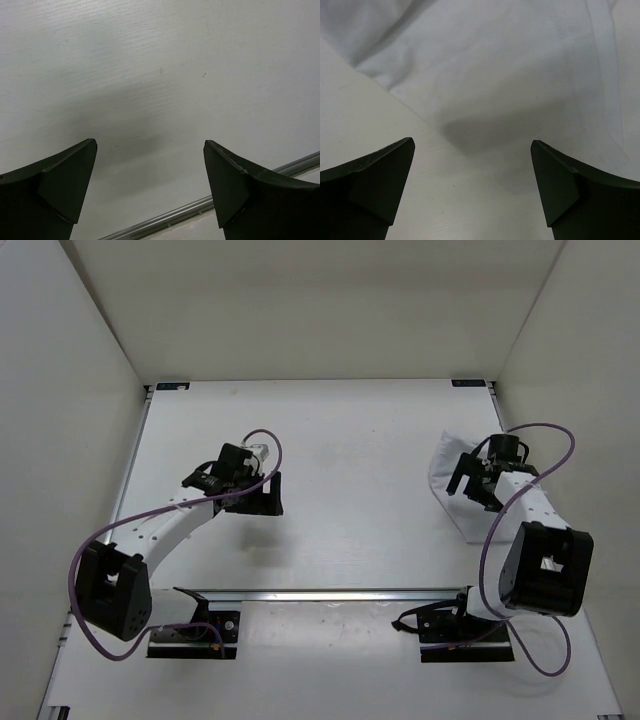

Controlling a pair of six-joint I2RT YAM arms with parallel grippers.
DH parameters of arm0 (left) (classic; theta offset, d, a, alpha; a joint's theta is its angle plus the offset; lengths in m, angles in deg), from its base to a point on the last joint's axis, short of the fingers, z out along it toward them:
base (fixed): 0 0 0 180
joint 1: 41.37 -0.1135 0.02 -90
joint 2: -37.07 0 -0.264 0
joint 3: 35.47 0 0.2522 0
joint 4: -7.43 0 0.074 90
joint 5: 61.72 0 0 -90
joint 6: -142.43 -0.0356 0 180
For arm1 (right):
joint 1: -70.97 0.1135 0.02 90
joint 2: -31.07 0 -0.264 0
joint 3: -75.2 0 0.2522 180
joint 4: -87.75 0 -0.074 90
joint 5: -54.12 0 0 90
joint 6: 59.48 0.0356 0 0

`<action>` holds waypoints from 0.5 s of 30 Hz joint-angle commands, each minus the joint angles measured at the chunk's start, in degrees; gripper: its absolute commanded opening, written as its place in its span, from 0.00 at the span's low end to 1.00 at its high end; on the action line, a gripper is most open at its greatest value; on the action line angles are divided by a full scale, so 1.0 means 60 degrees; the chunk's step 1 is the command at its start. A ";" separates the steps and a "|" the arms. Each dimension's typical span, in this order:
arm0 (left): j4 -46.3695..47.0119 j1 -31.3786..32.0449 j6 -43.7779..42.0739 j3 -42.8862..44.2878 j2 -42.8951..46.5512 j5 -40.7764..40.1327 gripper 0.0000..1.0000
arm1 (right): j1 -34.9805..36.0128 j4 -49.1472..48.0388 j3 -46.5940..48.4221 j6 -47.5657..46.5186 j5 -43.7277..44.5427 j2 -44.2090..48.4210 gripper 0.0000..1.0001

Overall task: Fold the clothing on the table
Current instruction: Grab the skirt from the pile

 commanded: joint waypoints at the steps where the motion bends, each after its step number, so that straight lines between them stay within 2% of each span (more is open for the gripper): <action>1: 0.0464 -0.0156 -0.0078 -0.0137 0.0514 -0.0244 0.99 | -0.0177 0.0518 0.0821 0.0371 0.0445 -0.0436 0.99; 10: 0.0875 0.0093 -0.0430 -0.0122 0.0236 -0.0259 0.98 | -0.0338 0.0242 0.0706 0.0591 0.0665 -0.1622 0.99; 15: 0.0802 0.0005 -0.0430 0.0637 0.0045 -0.0582 0.98 | -0.0470 0.0006 0.0676 0.0665 0.0591 -0.2091 0.96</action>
